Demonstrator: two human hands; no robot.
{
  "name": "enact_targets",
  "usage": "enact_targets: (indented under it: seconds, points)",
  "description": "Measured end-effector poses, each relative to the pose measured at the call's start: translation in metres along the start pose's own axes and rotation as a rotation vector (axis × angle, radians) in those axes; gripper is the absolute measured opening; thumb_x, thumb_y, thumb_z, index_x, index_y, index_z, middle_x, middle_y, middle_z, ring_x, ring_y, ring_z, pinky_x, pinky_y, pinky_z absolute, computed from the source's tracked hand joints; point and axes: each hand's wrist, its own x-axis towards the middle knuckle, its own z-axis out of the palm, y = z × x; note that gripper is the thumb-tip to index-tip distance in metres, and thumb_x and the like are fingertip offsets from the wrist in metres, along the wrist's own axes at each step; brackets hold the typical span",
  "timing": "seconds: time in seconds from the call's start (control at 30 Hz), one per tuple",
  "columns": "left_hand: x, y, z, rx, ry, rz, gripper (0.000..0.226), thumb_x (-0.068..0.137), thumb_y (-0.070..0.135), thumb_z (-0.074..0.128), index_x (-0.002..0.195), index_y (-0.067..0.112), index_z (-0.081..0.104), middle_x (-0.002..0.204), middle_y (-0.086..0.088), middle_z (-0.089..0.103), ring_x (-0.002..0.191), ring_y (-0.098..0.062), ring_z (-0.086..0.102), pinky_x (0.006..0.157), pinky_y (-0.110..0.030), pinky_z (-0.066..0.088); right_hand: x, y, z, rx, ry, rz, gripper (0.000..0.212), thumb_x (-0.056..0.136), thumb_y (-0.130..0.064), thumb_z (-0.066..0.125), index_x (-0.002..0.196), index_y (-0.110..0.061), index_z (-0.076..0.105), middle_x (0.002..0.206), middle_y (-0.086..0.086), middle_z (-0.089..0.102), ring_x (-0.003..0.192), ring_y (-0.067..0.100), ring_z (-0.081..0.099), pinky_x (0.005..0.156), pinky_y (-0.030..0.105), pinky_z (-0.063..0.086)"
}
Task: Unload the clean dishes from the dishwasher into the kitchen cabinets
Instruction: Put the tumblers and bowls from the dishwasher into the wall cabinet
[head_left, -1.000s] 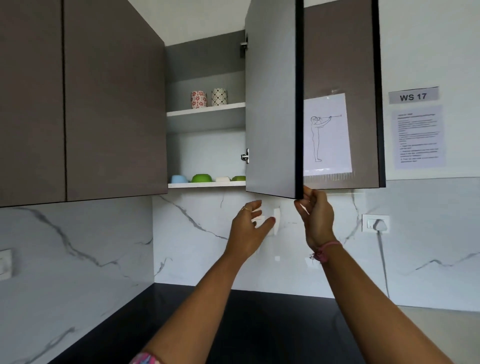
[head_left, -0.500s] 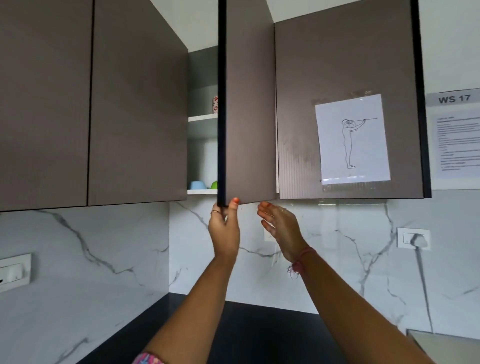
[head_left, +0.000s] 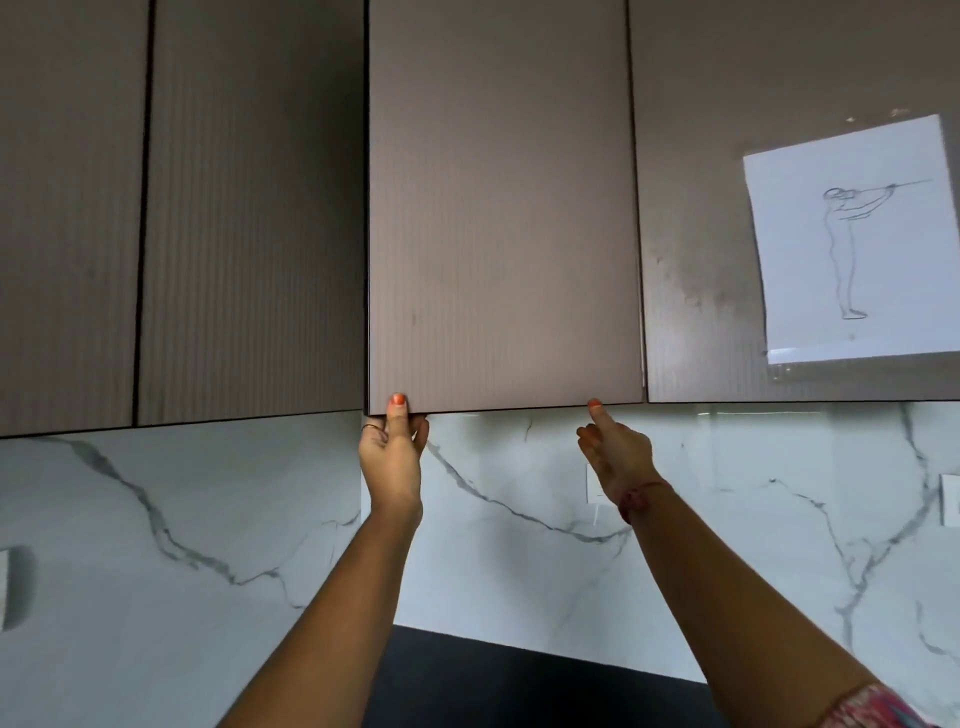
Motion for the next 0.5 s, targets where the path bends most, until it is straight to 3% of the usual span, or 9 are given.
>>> enact_targets:
  seconds: [0.07,0.13,0.2,0.3,0.4,0.5]
  points:
    - [0.017,-0.007,-0.005,-0.018,-0.003,-0.011,0.021,0.095,0.028,0.055,0.079,0.014,0.052,0.074,0.002,0.061,0.067,-0.005,0.062,0.076,-0.021,0.057,0.01,0.01,0.007,0.019,0.003,-0.016,0.063,0.085,-0.025,0.071,0.119,0.022,0.047,0.08,0.01,0.049,0.068,0.015,0.049,0.103,0.041,0.043]
    - [0.034,-0.014,-0.007,-0.032,0.014,-0.037,0.02,0.096,0.025,0.054,0.08,0.014,0.05,0.074,0.002,0.058,0.066,-0.006,0.059,0.076,-0.022,0.058,0.018,0.018,0.015,0.017,-0.019,-0.021,0.04,0.084,-0.028,0.072,0.102,0.007,0.064,0.087,0.011,0.057,0.074,0.013,0.057,0.089,0.026,0.054]
    - [0.051,-0.02,-0.007,-0.043,0.03,-0.087,0.022,0.097,0.024,0.054,0.078,0.015,0.045,0.071,0.0,0.054,0.065,-0.008,0.057,0.075,-0.023,0.058,0.028,0.025,0.022,0.034,-0.039,-0.033,0.025,0.086,-0.026,0.07,0.096,-0.003,0.067,0.091,0.01,0.063,0.082,0.014,0.063,0.09,0.027,0.054]
    - [0.071,-0.031,-0.009,-0.052,0.046,-0.207,0.023,0.097,0.023,0.054,0.076,0.013,0.047,0.069,-0.002,0.052,0.065,-0.014,0.055,0.073,-0.024,0.056,0.04,0.034,0.029,0.072,-0.05,-0.072,0.027,0.089,-0.021,0.066,0.108,-0.001,0.065,0.093,0.006,0.065,0.088,0.014,0.065,0.095,0.029,0.05]
    - [0.092,-0.041,-0.005,-0.064,0.065,-0.317,0.02,0.096,0.022,0.056,0.081,0.009,0.055,0.077,-0.005,0.059,0.072,-0.016,0.06,0.078,-0.028,0.057,0.054,0.04,0.033,0.077,-0.042,-0.079,0.015,0.088,-0.021,0.067,0.092,-0.006,0.067,0.09,0.006,0.066,0.088,0.014,0.066,0.09,0.027,0.053]
    - [0.113,-0.053,-0.001,-0.056,0.106,-0.385,0.019,0.095,0.022,0.057,0.083,0.007,0.056,0.083,-0.006,0.062,0.07,-0.015,0.061,0.084,-0.032,0.055,0.068,0.043,0.032,0.076,-0.015,-0.084,0.014,0.087,-0.02,0.069,0.091,-0.007,0.068,0.089,0.005,0.067,0.087,0.014,0.067,0.087,0.026,0.054]
